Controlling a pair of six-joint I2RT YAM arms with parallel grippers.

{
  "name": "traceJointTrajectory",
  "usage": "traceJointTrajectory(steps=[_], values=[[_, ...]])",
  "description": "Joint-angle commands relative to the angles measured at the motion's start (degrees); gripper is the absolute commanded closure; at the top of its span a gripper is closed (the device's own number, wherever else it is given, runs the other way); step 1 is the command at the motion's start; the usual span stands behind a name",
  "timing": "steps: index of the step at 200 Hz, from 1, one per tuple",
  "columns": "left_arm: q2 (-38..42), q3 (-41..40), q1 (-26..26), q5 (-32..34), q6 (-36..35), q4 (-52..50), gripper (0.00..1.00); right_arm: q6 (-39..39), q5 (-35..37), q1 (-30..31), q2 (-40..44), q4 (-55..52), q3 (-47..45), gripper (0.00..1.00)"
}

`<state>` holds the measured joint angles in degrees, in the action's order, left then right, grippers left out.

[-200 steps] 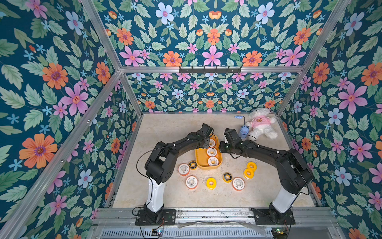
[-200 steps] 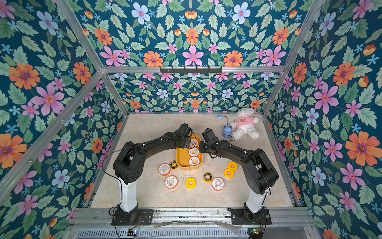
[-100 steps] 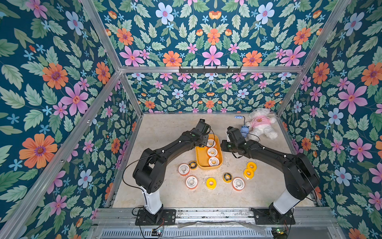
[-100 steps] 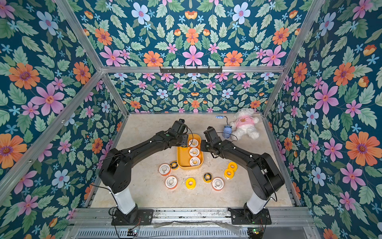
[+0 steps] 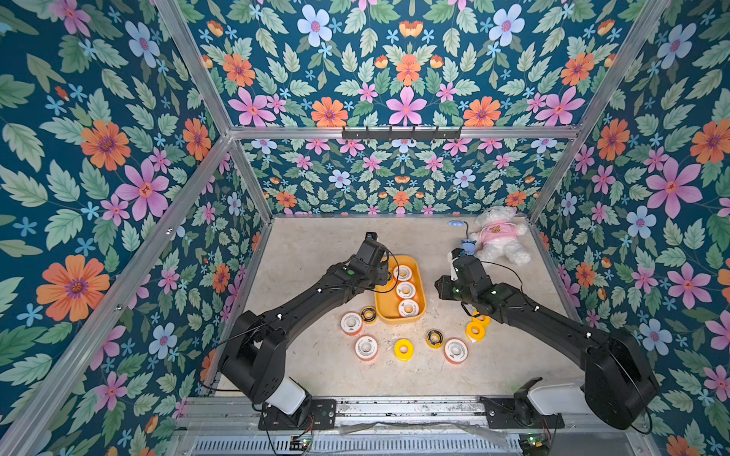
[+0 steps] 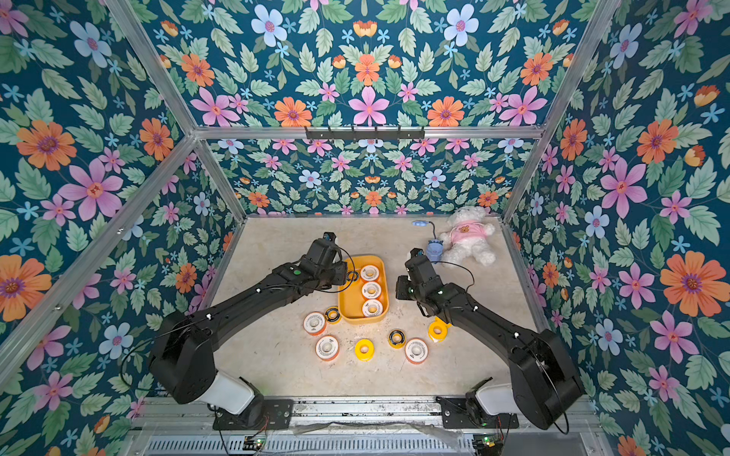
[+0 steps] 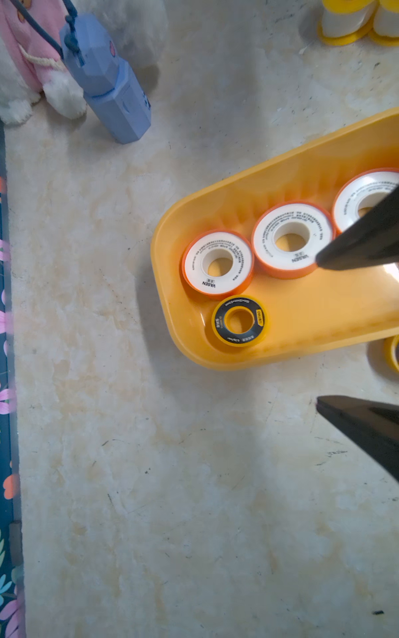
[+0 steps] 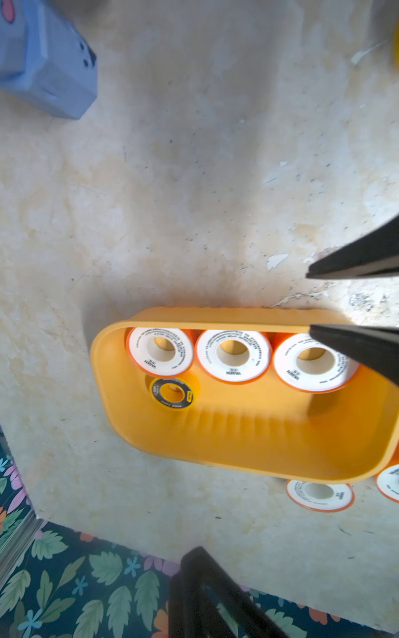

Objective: Put the sealing tape into the storage box
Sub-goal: Place the sealing tape in the storage box, then pick up the sealing tape at the center of the board.

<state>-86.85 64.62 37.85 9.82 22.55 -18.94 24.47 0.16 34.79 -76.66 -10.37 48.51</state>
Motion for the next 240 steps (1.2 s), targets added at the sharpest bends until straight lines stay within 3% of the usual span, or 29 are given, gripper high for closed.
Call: traceJointTrajectory(steps=[1,92,163,240], values=[[2.4,-2.0,-0.1,0.9,2.2,1.2,0.36,-0.5,1.0,0.7,2.4,-2.6,-1.7,0.69],[11.9,-11.6,-0.1,1.6,6.8,2.6,0.35,4.1,5.1,9.0,8.1,-7.0,-9.2,0.49],[15.4,-14.7,-0.2,1.6,7.9,2.5,0.34,4.2,9.0,16.9,4.3,-9.7,-9.2,0.31],[15.7,-15.0,-0.1,1.9,7.9,2.2,0.34,2.8,8.7,19.4,-3.3,-11.4,-6.9,0.28]])
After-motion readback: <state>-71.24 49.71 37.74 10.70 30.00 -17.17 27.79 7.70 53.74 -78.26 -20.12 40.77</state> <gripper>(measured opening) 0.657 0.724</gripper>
